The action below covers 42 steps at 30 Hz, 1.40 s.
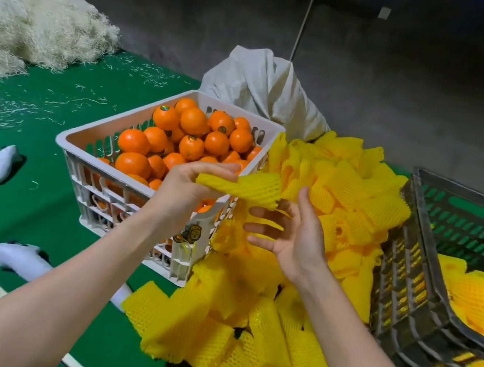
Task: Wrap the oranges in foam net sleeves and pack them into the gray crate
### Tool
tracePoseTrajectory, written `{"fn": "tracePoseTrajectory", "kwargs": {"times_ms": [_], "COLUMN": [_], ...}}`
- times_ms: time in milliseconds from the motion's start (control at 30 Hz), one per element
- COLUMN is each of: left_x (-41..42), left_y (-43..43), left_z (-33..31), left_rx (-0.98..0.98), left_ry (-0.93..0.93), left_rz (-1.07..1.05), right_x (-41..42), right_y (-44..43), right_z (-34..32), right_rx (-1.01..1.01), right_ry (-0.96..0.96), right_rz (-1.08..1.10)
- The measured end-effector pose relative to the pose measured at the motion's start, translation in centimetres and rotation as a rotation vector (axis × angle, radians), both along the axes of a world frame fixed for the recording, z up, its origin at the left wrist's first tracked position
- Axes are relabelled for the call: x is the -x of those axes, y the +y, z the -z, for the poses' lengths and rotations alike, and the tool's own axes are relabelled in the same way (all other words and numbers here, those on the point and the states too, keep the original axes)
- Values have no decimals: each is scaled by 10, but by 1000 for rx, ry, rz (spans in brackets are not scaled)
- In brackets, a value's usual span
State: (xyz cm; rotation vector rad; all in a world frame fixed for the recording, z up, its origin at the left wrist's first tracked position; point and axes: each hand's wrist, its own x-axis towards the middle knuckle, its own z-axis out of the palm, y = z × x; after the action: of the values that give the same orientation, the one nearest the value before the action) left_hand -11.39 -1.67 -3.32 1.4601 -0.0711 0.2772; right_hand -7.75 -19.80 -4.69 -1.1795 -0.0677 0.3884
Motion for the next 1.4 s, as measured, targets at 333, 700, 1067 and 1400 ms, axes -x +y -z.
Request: {"fn": "tracePoseTrajectory", "kwargs": {"times_ms": [333,700,1067,1400], "left_x": [-14,-10,-38,-35], "left_y": [-17,-64,-33,-30], "left_z": [9,-4,-1,3], "left_rx": [-10,-182,-28,-286], "left_ry": [-33,103,173,41], "left_rz": [-125,3,118,140], "right_x": [-1,-5,-40,-62], "right_y": [-22,-17,-25,1], "right_z": [-6,12,3,10], "right_rx": [-21,599,182,389], "right_ry": [-179,-834,-364,-487], "right_rz": [73,461,309,481]}}
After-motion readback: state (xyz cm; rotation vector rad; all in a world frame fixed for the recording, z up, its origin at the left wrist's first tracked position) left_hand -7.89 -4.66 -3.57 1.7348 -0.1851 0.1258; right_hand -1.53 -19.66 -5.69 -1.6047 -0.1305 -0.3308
